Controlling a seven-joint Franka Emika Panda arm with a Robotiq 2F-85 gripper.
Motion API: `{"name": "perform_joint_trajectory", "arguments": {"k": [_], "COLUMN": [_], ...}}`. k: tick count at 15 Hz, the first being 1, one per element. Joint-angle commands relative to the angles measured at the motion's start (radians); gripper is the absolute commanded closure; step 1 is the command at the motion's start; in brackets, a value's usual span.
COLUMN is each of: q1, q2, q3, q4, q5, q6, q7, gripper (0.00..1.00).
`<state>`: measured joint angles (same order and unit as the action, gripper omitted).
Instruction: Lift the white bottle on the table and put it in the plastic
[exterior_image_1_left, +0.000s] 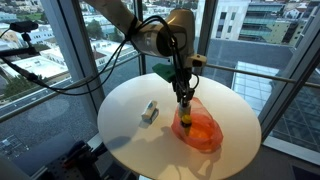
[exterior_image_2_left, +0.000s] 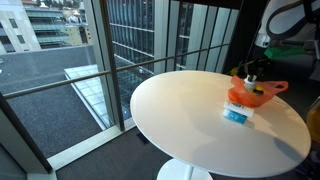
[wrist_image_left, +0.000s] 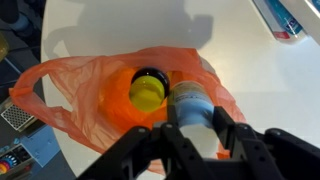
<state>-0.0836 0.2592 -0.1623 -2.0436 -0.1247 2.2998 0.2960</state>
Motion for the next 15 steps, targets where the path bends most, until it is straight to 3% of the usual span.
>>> {"name": "perform_joint_trajectory", "arguments": {"k": [1,15], "q1": [0.012,0.012], "q2": [0.039,0.118], "q3": [-0.011,-0.019], "q4": [0.051,0.09], "q5": [-0.033,-0.022], "q6": [-0.047,-0.074], "q7": [0.041,0.035], "gripper": [0.84,0.84]}}
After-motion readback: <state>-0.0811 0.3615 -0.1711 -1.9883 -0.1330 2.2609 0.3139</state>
